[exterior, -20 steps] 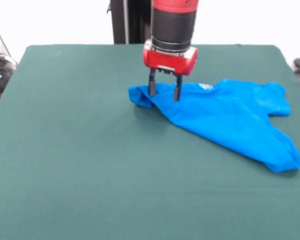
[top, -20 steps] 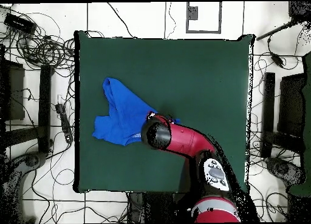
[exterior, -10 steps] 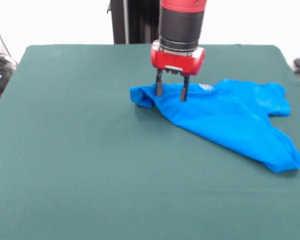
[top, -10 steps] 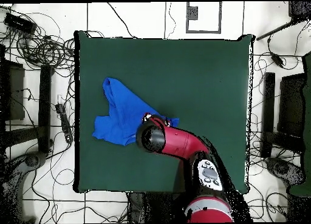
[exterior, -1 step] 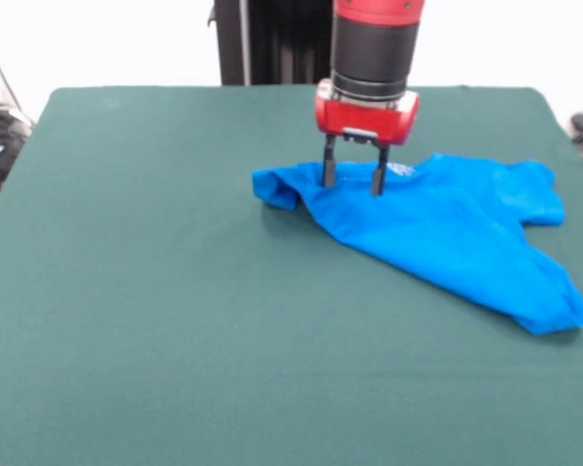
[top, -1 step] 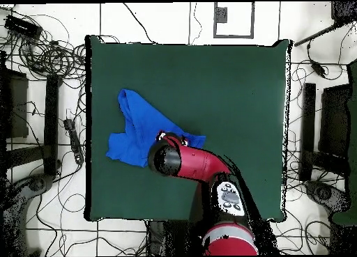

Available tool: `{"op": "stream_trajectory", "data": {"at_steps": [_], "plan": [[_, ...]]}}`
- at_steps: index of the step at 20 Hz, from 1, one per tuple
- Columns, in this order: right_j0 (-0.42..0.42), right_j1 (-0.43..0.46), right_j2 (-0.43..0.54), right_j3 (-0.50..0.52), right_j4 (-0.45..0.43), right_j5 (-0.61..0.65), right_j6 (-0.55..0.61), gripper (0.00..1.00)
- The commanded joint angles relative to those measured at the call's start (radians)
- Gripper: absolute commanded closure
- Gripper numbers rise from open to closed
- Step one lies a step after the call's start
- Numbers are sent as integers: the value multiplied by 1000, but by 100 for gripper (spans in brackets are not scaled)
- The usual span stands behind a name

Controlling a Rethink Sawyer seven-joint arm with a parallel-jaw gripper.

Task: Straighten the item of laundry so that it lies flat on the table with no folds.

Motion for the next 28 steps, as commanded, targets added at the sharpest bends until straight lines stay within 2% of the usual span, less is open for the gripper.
{"op": "stream_trajectory", "data": {"at_steps": [1, 20, 21, 23, 28], "plan": [[28, 83, 127, 46, 32, -49, 194, 0], [57, 102, 120, 26, 42, -82, 213, 0], [57, 102, 118, 26, 41, -87, 213, 100], [67, 85, 104, 20, 51, -35, 205, 100], [47, 44, 118, 35, 56, -4, 199, 100]]}}
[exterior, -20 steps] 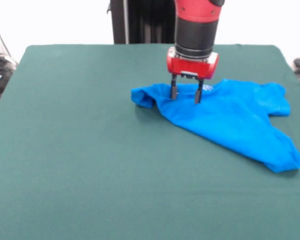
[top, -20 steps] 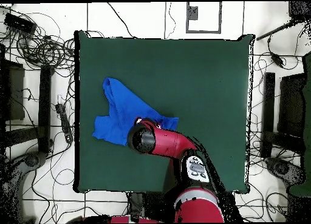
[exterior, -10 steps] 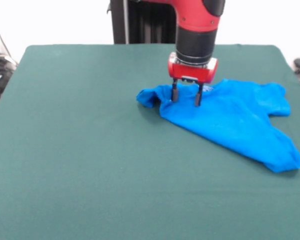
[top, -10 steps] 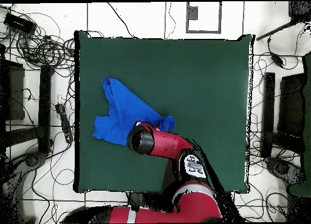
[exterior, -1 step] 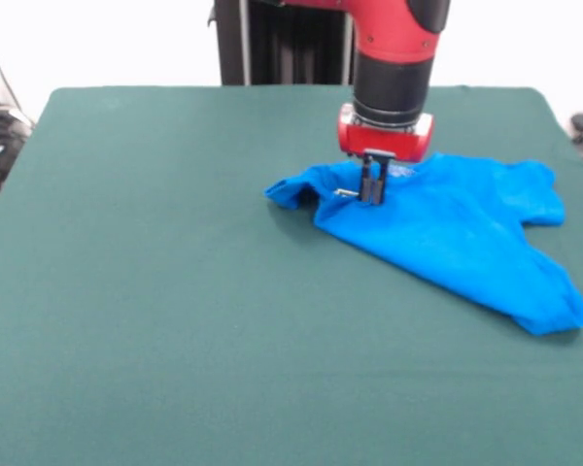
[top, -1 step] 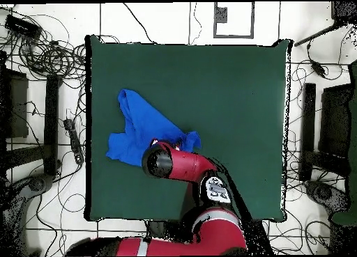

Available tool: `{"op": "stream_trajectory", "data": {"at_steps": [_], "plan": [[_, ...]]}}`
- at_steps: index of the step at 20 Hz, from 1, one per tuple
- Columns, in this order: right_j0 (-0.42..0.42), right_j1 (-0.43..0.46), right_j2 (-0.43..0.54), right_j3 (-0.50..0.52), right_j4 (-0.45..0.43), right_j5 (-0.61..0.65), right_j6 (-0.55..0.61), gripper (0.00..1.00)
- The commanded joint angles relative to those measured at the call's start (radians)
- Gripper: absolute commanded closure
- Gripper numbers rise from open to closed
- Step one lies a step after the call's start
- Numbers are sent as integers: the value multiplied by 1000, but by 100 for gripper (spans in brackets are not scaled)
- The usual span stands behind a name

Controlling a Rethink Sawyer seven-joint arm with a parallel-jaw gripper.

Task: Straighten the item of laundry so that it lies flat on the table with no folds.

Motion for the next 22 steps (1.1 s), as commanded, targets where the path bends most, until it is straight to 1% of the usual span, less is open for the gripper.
{"op": "stream_trajectory", "data": {"at_steps": [1, 8, 12, 15, 19, 22], "plan": [[14, -39, 111, 35, 54, 20, 194, 100], [-25, -43, 122, 19, 41, 36, 164, 100], [-57, -25, 128, 22, 71, -21, 215, 100], [-40, -6, 71, -26, 105, -21, 236, 100], [-54, 28, 43, -116, 125, 28, 196, 100], [-47, 42, 8, -160, 140, 33, 191, 100]]}}
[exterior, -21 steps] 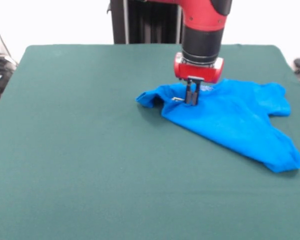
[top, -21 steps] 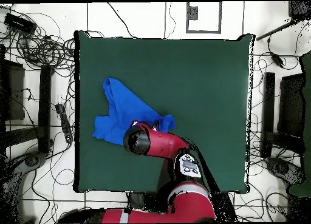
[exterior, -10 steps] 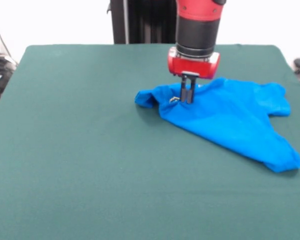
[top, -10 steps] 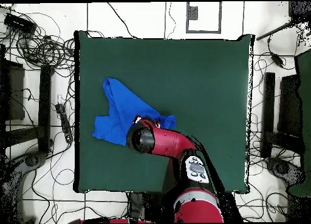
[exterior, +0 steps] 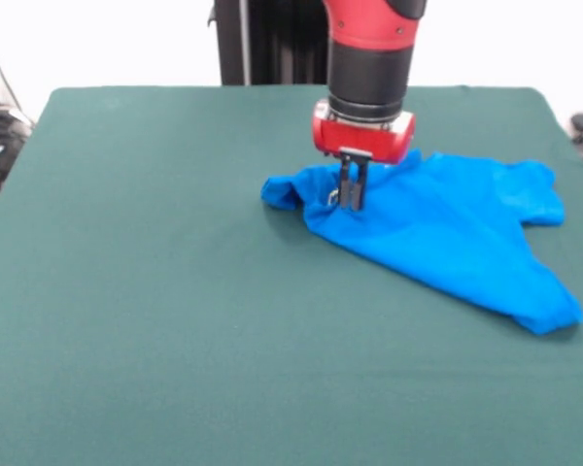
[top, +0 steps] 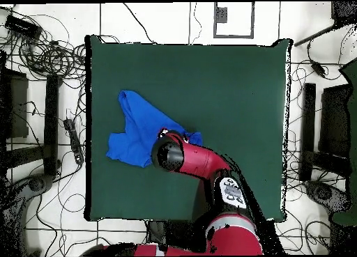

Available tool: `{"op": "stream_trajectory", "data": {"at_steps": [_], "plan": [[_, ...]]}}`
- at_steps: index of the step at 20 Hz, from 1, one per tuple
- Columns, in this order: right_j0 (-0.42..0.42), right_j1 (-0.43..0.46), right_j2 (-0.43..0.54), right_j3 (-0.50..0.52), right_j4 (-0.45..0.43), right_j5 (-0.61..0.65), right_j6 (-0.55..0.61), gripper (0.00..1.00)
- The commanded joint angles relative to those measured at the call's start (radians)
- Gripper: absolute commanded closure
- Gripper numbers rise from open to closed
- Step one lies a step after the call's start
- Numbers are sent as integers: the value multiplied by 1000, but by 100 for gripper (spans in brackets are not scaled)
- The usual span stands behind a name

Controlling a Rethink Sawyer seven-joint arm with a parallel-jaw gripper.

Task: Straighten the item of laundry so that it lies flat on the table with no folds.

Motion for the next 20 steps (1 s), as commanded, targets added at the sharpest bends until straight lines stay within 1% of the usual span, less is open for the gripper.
{"op": "stream_trajectory", "data": {"at_steps": [1, 5, 9, 12, 17, 20], "plan": [[-15, 80, 22, -141, 90, 32, 186, 100], [-52, 106, 34, -225, 84, 83, 136, 100], [-61, 148, 11, -360, 67, 184, 87, 100], [-60, 184, -1, -449, 61, 242, 81, 100], [-65, 248, -2, -571, 49, 280, 81, 100], [-70, 269, 1, -609, 37, 290, 84, 100]]}}
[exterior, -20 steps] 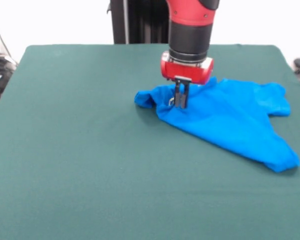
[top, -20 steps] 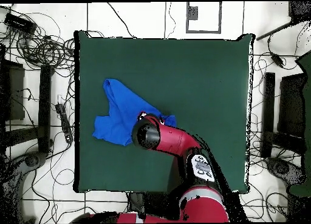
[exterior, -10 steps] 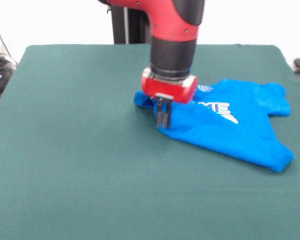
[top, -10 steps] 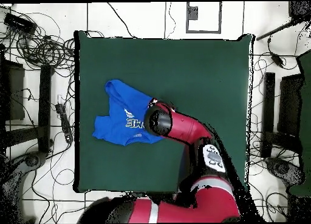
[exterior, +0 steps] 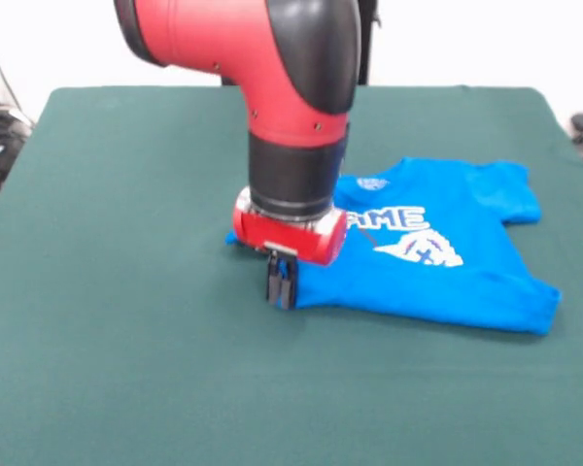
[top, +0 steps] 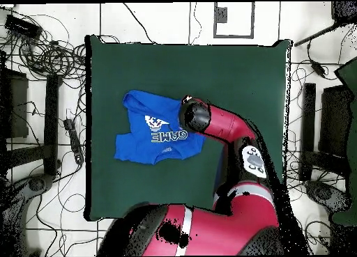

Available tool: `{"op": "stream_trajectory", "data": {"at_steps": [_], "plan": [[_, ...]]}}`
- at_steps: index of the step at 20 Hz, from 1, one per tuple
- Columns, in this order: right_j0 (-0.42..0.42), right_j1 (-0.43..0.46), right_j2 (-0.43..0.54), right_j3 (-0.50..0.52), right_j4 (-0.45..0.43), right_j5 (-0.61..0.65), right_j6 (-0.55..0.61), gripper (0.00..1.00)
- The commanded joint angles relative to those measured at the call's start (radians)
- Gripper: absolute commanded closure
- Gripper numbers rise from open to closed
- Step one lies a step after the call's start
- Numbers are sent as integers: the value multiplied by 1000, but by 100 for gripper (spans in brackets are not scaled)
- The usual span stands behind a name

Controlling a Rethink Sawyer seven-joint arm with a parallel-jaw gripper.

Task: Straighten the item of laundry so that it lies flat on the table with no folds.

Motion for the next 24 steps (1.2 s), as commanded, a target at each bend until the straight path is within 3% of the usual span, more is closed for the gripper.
{"op": "stream_trajectory", "data": {"at_steps": [1, 16, 17, 24], "plan": [[-5, 77, 32, -188, 21, 102, 82, 100], [-3, 31, 30, -95, -20, 75, 112, 100], [-10, 26, 38, -86, -25, 76, 101, 0], [3, -43, 39, -15, -16, 121, 127, 0]]}}
